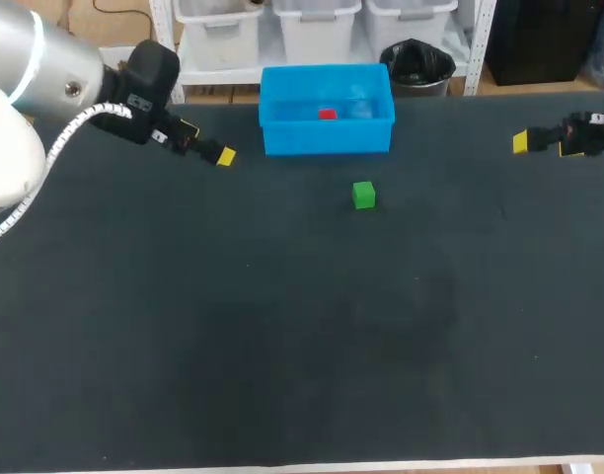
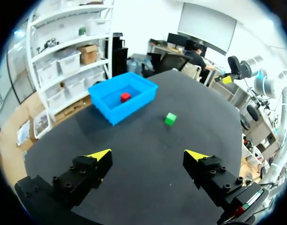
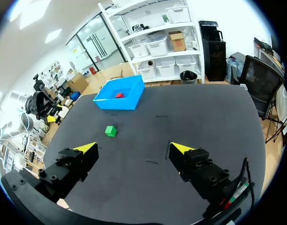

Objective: Use the left arm to pick the red cube and place it into the blue plastic box first, then use the right arm to grasp the green cube and put it into the same blue plastic box after the first action is fully finished.

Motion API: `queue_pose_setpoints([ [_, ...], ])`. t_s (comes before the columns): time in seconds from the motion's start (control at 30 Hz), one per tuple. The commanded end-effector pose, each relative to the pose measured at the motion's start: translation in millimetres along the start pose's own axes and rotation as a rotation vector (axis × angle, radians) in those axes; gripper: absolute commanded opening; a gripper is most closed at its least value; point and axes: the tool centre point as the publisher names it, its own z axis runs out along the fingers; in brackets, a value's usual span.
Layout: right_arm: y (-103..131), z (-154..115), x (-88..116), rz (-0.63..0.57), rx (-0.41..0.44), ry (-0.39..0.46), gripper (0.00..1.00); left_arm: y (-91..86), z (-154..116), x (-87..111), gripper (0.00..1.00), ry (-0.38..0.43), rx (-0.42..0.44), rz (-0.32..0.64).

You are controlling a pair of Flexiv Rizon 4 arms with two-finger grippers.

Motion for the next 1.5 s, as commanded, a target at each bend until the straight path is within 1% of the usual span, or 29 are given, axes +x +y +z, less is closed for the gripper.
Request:
queue_pose_setpoints([
  [0.03, 12.8, -9.8, 16.7, 0.005, 0.018, 0.014, 1.0, 0.6, -0.2, 1.0, 1.0, -0.005, 0.003, 0.002],
  [0.1, 25.6, -15.5, 25.8, 0.006, 0.009, 0.004, 1.0, 0.6, -0.2, 1.0, 1.0, -0.005, 0.003, 0.002],
  [0.13, 28.2, -16.2, 26.4, 0.002, 0.01, 0.009, 1.0, 0.6, -0.2, 1.0, 1.0, -0.005, 0.003, 0.002],
  [0.17, 36.3, -17.8, 30.2, -0.007, 0.004, 0.007, 1.0, 0.6, -0.2, 1.0, 1.0, -0.005, 0.003, 0.002],
  [0.3, 47.6, -15.5, 34.0, -0.026, 0.016, 0.014, 1.0, 0.6, -0.2, 1.0, 1.0, -0.005, 0.003, 0.002],
  [0.4, 58.0, -10.8, 28.6, -0.047, 0.02, 0.014, 1.0, 0.6, -0.2, 1.0, 1.0, -0.005, 0.003, 0.002],
  [0.6, 79.0, 9.3, 13.7, -0.08, 0.035, 0.039, 1.0, 0.6, -0.2, 1.0, 1.0, -0.005, 0.003, 0.002],
  [0.63, 88.5, 17.7, 7.8, -0.081, 0.04, 0.051, 1.0, 0.6, -0.2, 1.0, 1.0, -0.005, 0.003, 0.002],
  [0.83, 125.8, 51.6, -9.9, -0.113, 0.067, 0.158, 1.0, 0.6, -0.2, 1.0, 1.0, -0.005, 0.003, 0.002],
  [0.97, 147.1, 71.3, -21.7, -0.113, 0.101, 0.216, 1.0, 0.6, -0.2, 1.0, 1.0, -0.005, 0.003, 0.002],
  [1.13, 169.6, 90.0, -36.5, -0.119, 0.127, 0.261, 1.0, 0.6, -0.2, 1.0, 1.0, -0.005, 0.003, 0.002],
  [1.3, 183.6, 102.5, -47.1, -0.122, 0.161, 0.294, 1.0, 0.6, -0.2, 1.0, 1.0, -0.005, 0.003, 0.002],
  [1.5, 192.9, 111.1, -55.1, -0.113, 0.197, 0.321, 1.0, 0.6, -0.2, 1.0, 1.0, -0.005, 0.003, 0.002],
])
